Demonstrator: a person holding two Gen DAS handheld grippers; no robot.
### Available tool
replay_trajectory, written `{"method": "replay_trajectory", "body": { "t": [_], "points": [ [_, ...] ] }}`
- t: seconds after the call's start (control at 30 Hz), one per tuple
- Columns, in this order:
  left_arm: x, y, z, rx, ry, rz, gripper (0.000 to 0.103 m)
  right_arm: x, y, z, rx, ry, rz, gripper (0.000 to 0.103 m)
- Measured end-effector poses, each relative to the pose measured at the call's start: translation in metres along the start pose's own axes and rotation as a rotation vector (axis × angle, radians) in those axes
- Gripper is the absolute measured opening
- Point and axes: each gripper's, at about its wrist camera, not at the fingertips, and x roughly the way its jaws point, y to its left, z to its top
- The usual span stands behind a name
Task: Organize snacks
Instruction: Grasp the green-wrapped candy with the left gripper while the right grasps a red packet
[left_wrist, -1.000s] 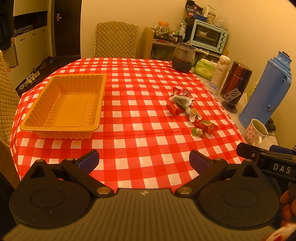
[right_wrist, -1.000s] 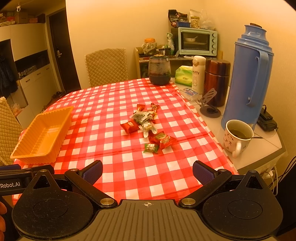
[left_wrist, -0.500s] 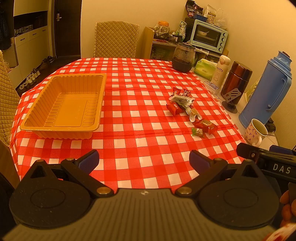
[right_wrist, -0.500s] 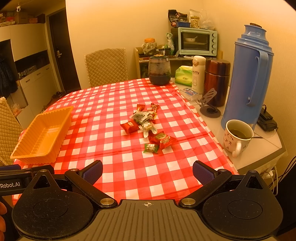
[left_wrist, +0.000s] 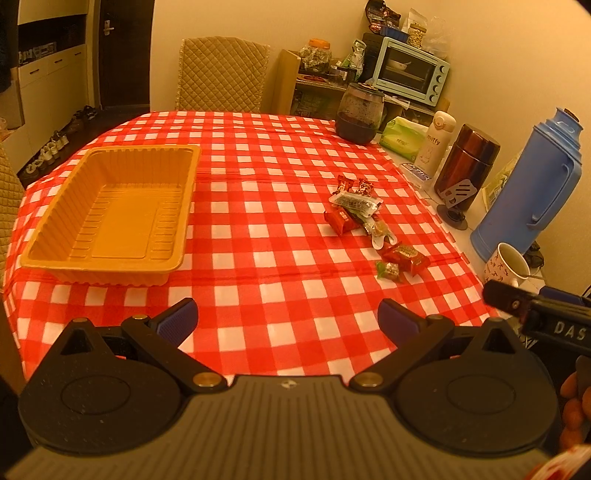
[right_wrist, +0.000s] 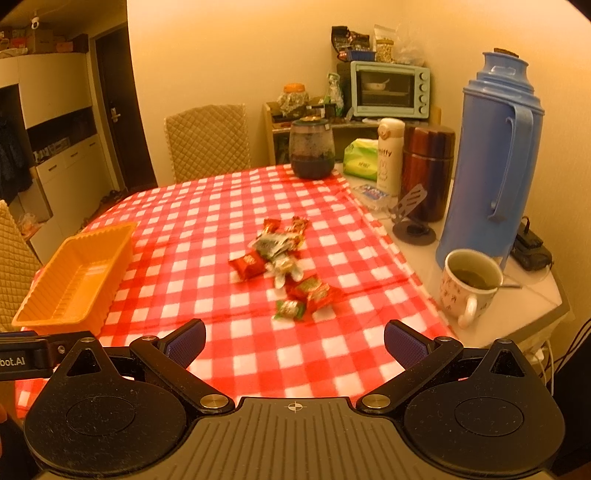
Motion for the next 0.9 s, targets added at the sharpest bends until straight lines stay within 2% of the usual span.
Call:
{"method": "replay_trajectory", "body": {
  "t": [0.27,0.33,0.47,0.63,0.9],
  "points": [
    [0.048,-0.007,0.021,0.040,0.023,-0.039,0.103,0.033,-0.030,0.026,-0.097,-0.035,0.020,0.101],
    [0.061,-0.010,0.025,0.053,0.031,-0.049,0.103,0.047,-0.038,0.032,-0.124,-0.026,0.041,0.087],
    [0.090,-0.017,0.030,0.084,0.045,-0.087,0.103,0.083,-0.050,0.039,-0.181,0.026,0.094,0.081],
    [0.126,-0.027,0.033,0.145,0.073,-0.129,0.096,0.133,-0.057,0.041,-0.247,0.114,0.179,0.058],
    [0.171,-0.032,0.034,0.201,0.105,-0.169,0.091,0.207,-0.060,0.039,-0.292,0.221,0.256,0.047]
  ]
}}
